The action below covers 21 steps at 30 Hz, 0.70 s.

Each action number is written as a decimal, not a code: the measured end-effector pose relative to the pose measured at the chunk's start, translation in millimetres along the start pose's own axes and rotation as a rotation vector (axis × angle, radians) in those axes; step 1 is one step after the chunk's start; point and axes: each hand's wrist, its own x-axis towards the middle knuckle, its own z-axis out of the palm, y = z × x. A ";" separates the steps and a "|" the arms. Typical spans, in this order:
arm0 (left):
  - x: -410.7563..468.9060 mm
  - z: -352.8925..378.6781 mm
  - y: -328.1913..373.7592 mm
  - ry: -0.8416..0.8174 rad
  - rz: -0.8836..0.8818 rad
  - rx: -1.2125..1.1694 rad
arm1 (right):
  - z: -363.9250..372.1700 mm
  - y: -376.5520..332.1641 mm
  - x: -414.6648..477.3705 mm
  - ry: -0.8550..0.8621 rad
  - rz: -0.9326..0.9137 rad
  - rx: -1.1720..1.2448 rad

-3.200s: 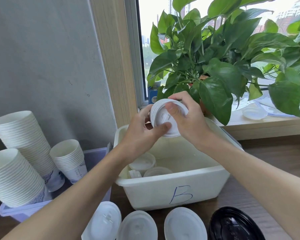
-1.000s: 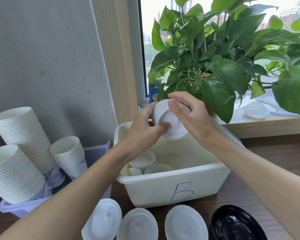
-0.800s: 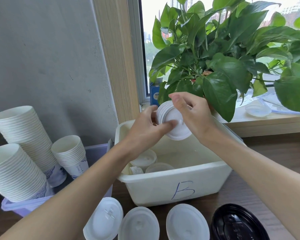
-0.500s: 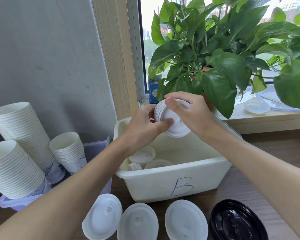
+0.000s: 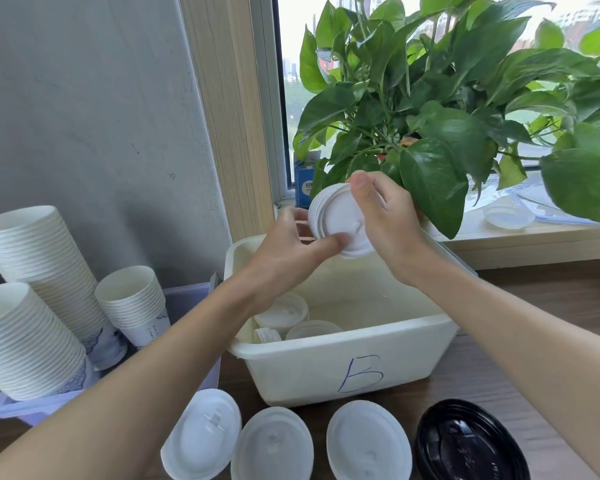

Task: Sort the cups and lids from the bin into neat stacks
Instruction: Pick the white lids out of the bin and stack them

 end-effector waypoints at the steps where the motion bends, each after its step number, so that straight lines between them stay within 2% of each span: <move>1: 1.4 -0.5 -1.9 -0.005 -0.024 -0.025 | -1.1 0.3 -0.2 -0.011 0.020 -0.007; 4: 1.2 -0.8 -3.3 0.020 0.013 -0.041 | -5.1 2.0 -2.3 -0.072 0.026 -0.028; 8: -0.5 0.0 -1.6 0.032 0.150 0.108 | -6.0 3.0 -4.9 -0.218 0.006 -0.112; 14: 0.8 0.4 -1.7 0.016 0.153 0.065 | -5.5 4.5 -1.3 -0.169 -0.026 -0.138; 21: 3.3 -5.2 -6.2 0.007 0.138 0.023 | -3.3 5.3 -1.8 -0.243 -0.007 -0.181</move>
